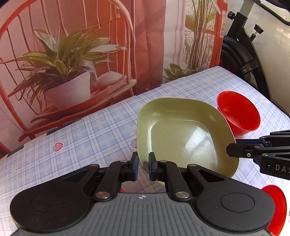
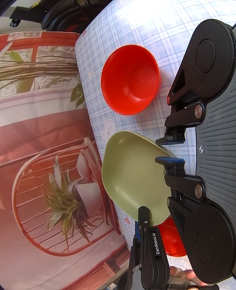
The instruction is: Organize plates and bowls
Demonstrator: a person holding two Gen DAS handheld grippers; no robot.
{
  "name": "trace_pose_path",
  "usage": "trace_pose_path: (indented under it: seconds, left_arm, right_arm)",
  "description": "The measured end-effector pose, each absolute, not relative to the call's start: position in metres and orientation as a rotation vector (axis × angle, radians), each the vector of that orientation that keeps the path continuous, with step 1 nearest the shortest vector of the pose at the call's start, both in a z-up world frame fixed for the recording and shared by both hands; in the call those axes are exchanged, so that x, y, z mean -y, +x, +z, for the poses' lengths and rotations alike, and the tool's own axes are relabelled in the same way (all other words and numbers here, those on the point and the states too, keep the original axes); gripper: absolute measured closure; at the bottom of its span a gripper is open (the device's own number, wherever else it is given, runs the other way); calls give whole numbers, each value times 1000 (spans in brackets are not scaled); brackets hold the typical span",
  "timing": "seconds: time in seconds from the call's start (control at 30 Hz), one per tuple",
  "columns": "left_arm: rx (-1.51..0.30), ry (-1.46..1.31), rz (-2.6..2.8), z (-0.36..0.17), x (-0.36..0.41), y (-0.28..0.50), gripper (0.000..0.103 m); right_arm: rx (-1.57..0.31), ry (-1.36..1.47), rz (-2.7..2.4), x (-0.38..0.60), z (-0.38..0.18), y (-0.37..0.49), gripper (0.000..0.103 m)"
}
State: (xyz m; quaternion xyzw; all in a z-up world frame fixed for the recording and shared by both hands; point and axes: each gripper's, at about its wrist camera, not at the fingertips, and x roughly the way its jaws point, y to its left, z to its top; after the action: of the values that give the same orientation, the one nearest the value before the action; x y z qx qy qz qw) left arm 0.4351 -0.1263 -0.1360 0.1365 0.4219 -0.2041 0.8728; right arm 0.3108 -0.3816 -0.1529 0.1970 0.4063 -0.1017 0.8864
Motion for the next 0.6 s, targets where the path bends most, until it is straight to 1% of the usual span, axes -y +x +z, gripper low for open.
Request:
trace_pose_path:
  seconds: [0.27,0.6]
  left_arm:
    - [-825,225,-437,-110,105,388,91]
    - [-820,132,-455,-109,74,333,89]
  right_arm:
    - [-795,391,-203,352,-125,273,90]
    - [-821,337,-154,316,-100,234,89]
